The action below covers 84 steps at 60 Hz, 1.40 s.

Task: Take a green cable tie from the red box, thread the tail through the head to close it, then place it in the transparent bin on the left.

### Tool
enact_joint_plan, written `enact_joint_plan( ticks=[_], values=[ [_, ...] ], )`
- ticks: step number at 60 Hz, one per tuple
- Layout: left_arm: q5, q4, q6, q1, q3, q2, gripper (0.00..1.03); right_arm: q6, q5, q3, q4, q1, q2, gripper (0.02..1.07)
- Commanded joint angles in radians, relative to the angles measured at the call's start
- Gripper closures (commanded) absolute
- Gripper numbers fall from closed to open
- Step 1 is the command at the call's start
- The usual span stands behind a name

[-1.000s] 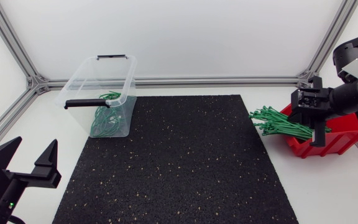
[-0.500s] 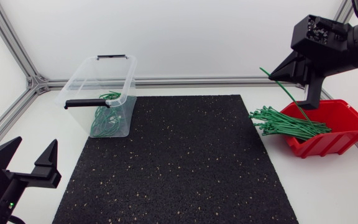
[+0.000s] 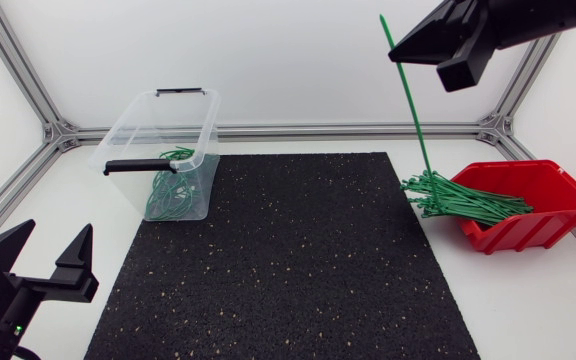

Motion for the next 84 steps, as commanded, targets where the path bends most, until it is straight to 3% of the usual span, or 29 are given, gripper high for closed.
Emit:
enact_joint_plan(
  ticks=[1, 27, 48, 67, 84],
  values=[
    [0.01, -0.021, -0.021, -0.001, -0.039, -0.004, 0.04, 0.103, -0.008, -0.021, 0.009, 0.05, 0.045, 1.0],
    [0.01, -0.023, -0.021, -0.007, -0.039, -0.004, 0.04, 0.481, -0.248, -0.03, 0.121, 0.125, 0.269, 1.0],
    [0.012, -0.024, -0.021, -0.009, -0.039, -0.004, 0.04, 0.672, -0.269, -0.11, 0.328, 0.162, 0.398, 0.99],
    [0.012, -0.024, -0.021, -0.009, -0.039, -0.004, 0.04, 0.758, -0.366, -0.115, 0.376, 0.167, 0.504, 0.99],
    [0.012, -0.024, -0.021, -0.013, -0.039, -0.004, 0.04, 0.747, -0.309, -0.201, 0.462, 0.158, 0.507, 0.98]
  ],
)
